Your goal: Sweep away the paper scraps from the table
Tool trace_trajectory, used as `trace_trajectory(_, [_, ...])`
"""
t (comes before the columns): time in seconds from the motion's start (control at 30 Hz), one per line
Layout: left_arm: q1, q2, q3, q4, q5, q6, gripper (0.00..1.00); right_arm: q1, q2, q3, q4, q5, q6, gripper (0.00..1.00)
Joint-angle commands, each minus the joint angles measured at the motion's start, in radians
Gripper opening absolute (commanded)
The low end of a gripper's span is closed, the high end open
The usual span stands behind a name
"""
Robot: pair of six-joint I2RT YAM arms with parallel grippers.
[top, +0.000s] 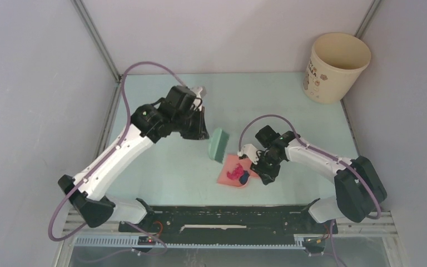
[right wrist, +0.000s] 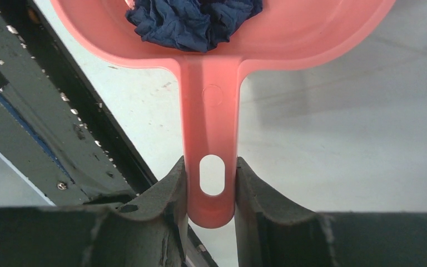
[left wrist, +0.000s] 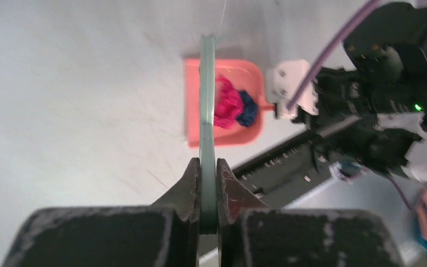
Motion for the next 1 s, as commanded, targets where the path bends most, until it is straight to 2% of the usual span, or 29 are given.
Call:
trace_trajectory(0.0, [0.005, 0.104, 0.244, -0.17, -0.267, 0.199, 0.0, -0.063, -0.049, 0.012, 0.014, -0.005, 0.006, 0.0])
trace_trajectory(0.1, [0.01, 0.214, 0.375, -0.19, -0.417, 0.317, 0.0, -0.085, -0.045, 0.012, 0.027, 0.007, 0.02, 0.0])
trace_trajectory(0.2, [0.016, 0.372, 0.515, -0.188, -0.46, 0.445, 0.0, -0.098, -0.041, 0.012, 0.041, 0.027, 0.038, 0.0])
trace_trajectory(0.33, [0.027, 0.576, 0.65, -0.188, -0.614, 0.568, 0.0, -0.13, -0.046, 0.02, 0.054, 0.05, 0.057, 0.0])
trace_trajectory(0.47, [0.079, 0.753, 0.775, -0.179, -0.722, 0.602, 0.0, -0.159, -0.047, 0.038, 0.052, 0.05, 0.067, 0.0])
trace_trajectory(0.57, [0.109, 0.823, 0.774, -0.076, -0.834, 0.63, 0.0, -0.164, -0.023, 0.059, 0.048, 0.056, 0.078, 0.0])
trace_trajectory(0.63, [0.122, 0.851, 0.758, 0.019, -0.842, 0.677, 0.0, -0.167, 0.004, 0.08, 0.048, 0.081, 0.093, 0.0])
trace_trajectory(0.73, [0.135, 0.9, 0.773, 0.079, -0.832, 0.737, 0.0, -0.18, 0.042, 0.119, 0.048, 0.086, 0.102, 0.0])
trace_trajectory(0.87, [0.143, 0.959, 0.816, 0.086, -0.712, 0.797, 0.0, -0.195, 0.136, 0.208, 0.042, 0.088, 0.106, 0.0])
trace_trajectory(0.97, [0.142, 0.966, 0.794, 0.102, -0.624, 0.79, 0.0, -0.194, 0.216, 0.272, 0.025, 0.095, 0.118, 0.0])
